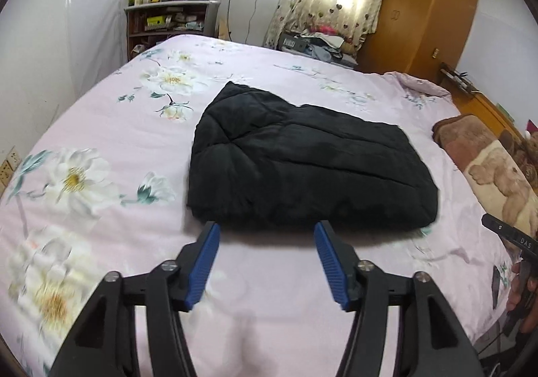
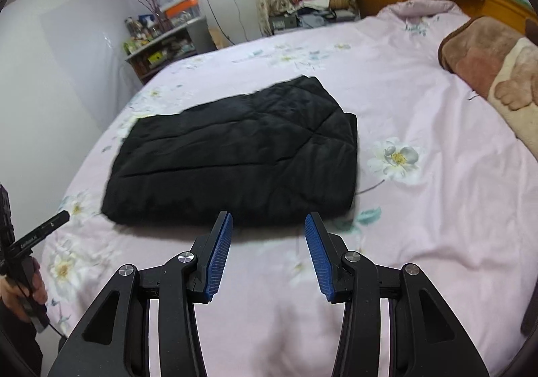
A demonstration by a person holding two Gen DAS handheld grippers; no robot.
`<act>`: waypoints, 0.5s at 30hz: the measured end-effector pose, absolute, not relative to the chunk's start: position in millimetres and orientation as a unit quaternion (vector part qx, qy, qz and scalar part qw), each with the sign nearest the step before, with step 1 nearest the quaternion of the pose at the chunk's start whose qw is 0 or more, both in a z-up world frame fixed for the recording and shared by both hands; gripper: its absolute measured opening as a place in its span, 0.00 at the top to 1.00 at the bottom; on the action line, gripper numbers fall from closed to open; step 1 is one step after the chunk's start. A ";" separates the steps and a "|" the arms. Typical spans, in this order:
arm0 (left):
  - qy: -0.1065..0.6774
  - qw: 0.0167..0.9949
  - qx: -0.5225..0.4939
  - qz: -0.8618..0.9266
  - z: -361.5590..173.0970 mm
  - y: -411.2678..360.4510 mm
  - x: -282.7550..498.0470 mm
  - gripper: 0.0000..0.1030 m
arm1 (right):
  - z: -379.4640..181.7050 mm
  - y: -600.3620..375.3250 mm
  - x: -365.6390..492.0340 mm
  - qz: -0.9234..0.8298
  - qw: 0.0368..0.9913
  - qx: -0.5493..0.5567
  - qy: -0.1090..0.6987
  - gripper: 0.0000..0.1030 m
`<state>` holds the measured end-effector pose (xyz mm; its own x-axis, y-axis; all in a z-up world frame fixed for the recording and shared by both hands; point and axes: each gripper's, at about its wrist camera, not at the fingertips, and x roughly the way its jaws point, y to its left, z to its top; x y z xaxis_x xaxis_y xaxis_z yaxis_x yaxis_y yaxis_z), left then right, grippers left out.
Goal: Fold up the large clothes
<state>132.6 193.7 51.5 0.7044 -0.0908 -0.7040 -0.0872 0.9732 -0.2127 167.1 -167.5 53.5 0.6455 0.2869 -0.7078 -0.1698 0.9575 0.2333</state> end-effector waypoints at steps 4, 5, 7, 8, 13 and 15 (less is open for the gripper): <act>0.381 0.919 -0.102 0.012 71.7 170.1 88.9 0.34 | 70.9 -157.9 116.7 0.123 0.914 0.067 0.381 0.45; 0.379 0.920 -0.098 0.013 75.0 164.1 78.2 0.33 | 73.6 -155.3 103.3 0.123 0.915 0.068 0.378 0.45; 0.376 0.923 -0.088 0.011 79.6 154.5 58.6 0.33 | 76.2 -150.3 86.0 0.129 0.915 0.064 0.376 0.45; 0.374 0.924 -0.083 0.012 81.4 150.0 50.7 0.33 | 77.2 -147.7 78.0 0.129 0.916 0.060 0.374 0.45; 0.370 0.926 -0.074 0.013 83.6 132.7 16.6 0.32 | 78.0 -131.1 39.5 0.128 0.923 0.035 0.361 0.45; 0.374 0.924 -0.073 0.009 80.9 127.5 8.4 0.32 | 75.4 -126.0 30.5 0.128 0.922 0.028 0.364 0.44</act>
